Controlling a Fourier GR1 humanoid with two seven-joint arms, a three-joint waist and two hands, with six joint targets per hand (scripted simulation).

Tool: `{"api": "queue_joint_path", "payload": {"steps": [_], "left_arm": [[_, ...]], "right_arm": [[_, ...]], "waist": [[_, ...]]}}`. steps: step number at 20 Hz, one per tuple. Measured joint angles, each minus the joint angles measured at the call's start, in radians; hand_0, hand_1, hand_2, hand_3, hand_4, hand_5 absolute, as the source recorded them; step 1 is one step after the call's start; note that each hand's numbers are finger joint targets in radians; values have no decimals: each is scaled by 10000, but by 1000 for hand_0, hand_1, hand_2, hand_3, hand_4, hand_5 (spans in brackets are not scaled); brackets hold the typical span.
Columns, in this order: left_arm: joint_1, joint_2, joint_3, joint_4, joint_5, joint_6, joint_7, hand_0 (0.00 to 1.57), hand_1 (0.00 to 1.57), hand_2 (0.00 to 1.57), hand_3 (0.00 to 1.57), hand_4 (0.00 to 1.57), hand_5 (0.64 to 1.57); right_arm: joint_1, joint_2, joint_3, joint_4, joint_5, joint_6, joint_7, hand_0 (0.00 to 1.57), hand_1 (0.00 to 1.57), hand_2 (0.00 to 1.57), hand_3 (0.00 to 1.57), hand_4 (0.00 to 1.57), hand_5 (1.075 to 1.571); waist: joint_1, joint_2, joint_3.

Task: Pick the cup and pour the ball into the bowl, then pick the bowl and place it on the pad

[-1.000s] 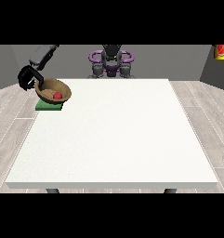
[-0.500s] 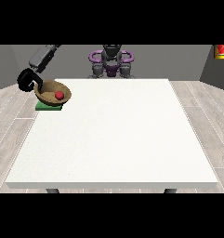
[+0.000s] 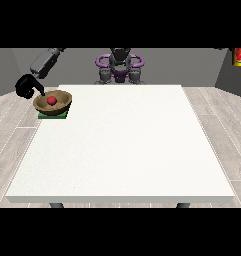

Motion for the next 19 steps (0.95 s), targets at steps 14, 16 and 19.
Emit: {"api": "queue_joint_path", "payload": {"steps": [14,16,19], "left_arm": [[-226,520,15,303,217,-307,-264,0,0,0,0,1190,1569],[-190,232,-176,-167,309,-113,89,0,0,0,0,1190,1569],[-55,-178,-466,-480,255,176,373,0,0,0,0,1190,1569]], "right_arm": [[-624,3,559,286,463,-79,-206,0,0,0,0,0,1400],[-582,-66,650,560,566,95,-183,0,0,0,0,0,1395],[-759,-378,819,662,696,413,303,0,0,0,0,200,1375]], "waist": [[371,484,-20],[448,179,-8],[433,-299,0]]}}
